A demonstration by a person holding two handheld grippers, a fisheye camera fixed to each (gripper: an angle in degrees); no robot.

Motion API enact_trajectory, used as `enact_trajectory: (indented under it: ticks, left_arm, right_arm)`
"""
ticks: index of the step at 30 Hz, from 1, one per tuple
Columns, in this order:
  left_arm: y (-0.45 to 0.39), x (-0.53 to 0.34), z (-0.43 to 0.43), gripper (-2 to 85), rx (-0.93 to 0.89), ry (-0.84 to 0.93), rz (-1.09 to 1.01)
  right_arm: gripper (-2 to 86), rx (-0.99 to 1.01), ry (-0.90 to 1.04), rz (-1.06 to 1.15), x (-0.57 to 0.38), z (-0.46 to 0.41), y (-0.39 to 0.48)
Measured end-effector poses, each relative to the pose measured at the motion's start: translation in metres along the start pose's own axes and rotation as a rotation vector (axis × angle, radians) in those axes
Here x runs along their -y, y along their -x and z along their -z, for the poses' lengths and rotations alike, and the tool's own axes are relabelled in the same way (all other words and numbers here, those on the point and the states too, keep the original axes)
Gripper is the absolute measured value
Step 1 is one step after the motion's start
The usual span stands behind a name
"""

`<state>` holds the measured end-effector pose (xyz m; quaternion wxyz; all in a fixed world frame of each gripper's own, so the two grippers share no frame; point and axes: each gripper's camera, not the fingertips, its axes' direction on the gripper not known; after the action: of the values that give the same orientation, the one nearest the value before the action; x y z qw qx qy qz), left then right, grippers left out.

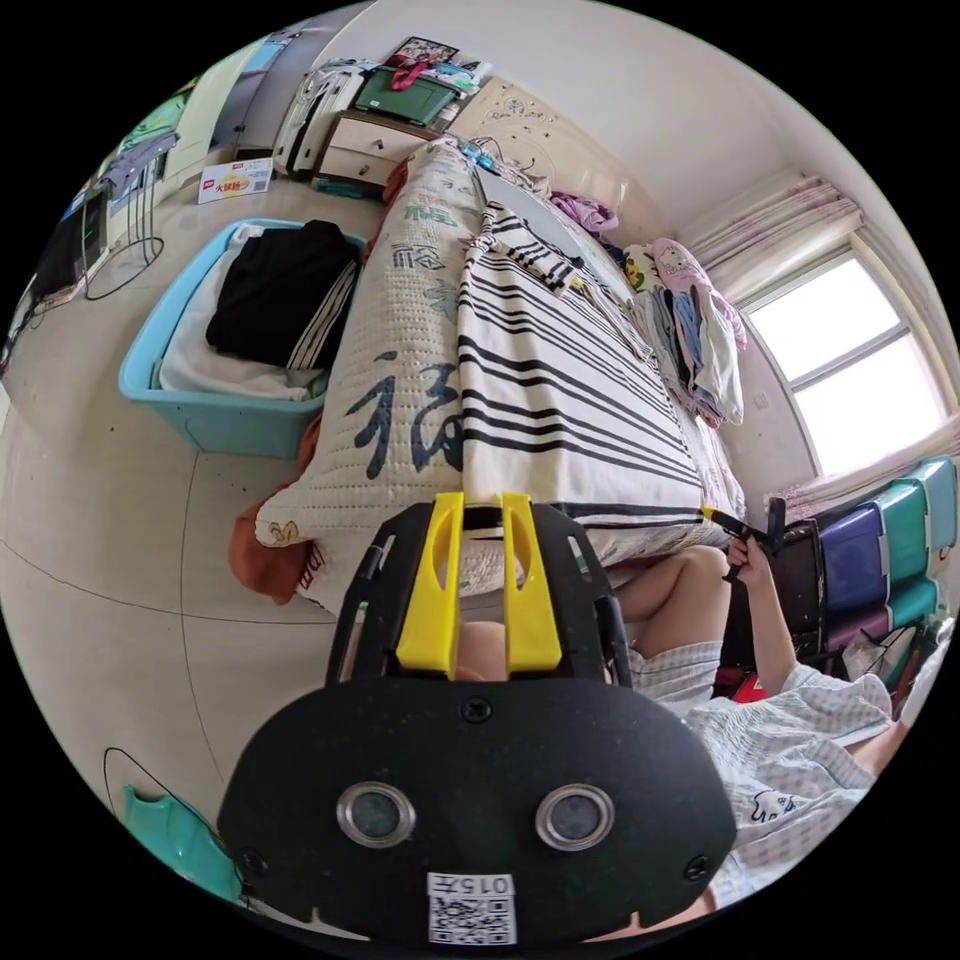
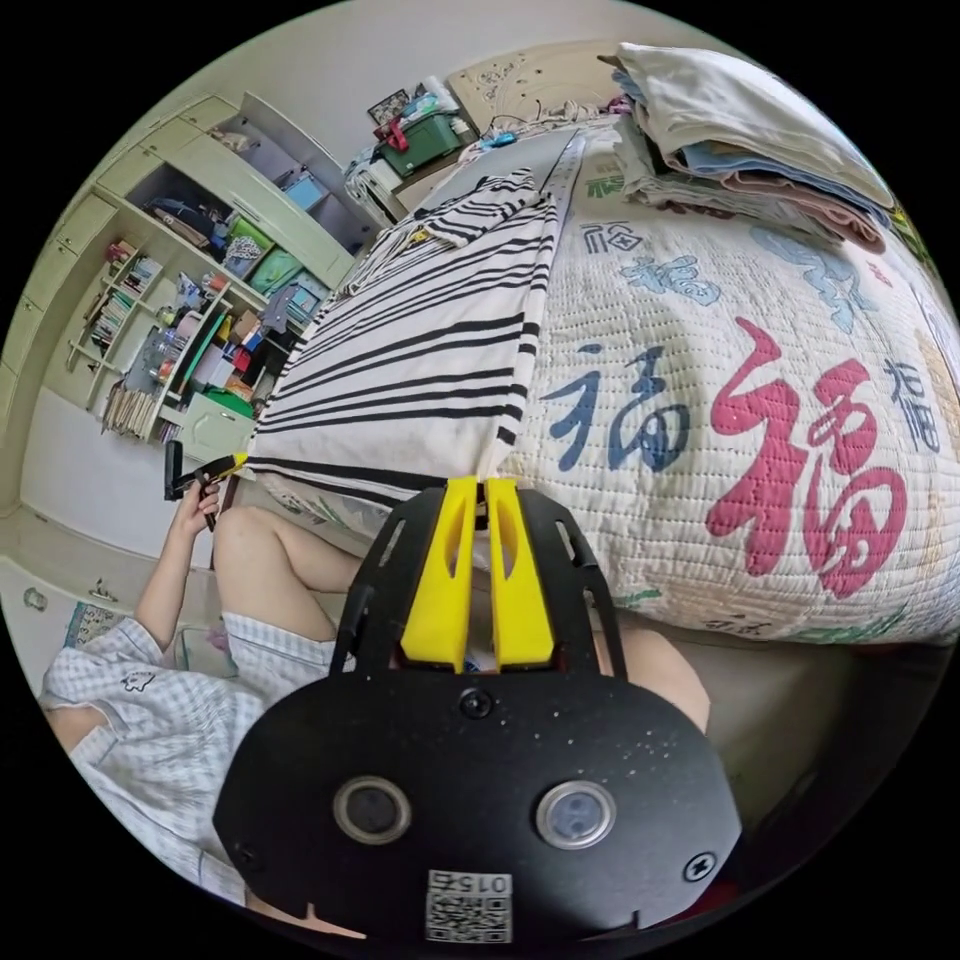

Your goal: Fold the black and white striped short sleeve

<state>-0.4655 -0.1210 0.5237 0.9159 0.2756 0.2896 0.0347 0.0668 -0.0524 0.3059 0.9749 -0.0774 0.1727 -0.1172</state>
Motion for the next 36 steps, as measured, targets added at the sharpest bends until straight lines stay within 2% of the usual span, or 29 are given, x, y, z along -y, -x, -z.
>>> enact_trajectory:
  ticks: [3,9,16,20,25,28,30,32,36]
  left_arm:
    - [-0.007,-0.002,0.005,0.8,-0.016,-0.012,-0.022]
    - [-0.029,-0.015,0.024,-0.4,-0.007,-0.049,-0.081]
    - [-0.044,-0.016,-0.009,0.9,0.078,0.072,-0.113]
    - [-0.045,-0.002,-0.005,5.5,0.182,0.142,-0.134]
    - [-0.071,0.056,0.035,7.8,0.289,-0.001,-0.192]
    - [-0.109,0.112,0.052,8.4,0.300,-0.199,-0.282]
    - [-0.143,0.153,0.051,8.7,0.265,-0.420,-0.384]
    - [-0.162,0.192,0.034,8.9,0.211,-0.503,-0.432]
    - [-0.191,0.301,-0.040,10.6,0.149,-0.466,-0.449]
  right_arm:
    - [0.0,-0.017,-0.025,0.010,-0.001,0.018,0.004]
    - [-0.4,-0.151,0.028,0.097,0.004,0.029,0.030]
    - [1.2,-0.250,0.150,0.087,0.018,0.004,0.030]
    - [4.2,-0.305,0.142,0.082,0.032,0.018,0.016]
    - [5.0,-0.307,0.037,0.120,0.094,0.038,0.008]
    - [5.7,-0.300,-0.037,0.181,0.158,0.028,0.019]
    - [6.5,-0.264,-0.115,0.247,0.216,0.011,0.031]
    - [7.2,-0.258,-0.172,0.298,0.262,-0.007,0.041]
    - [9.1,-0.305,-0.213,0.393,0.365,-0.069,0.061]
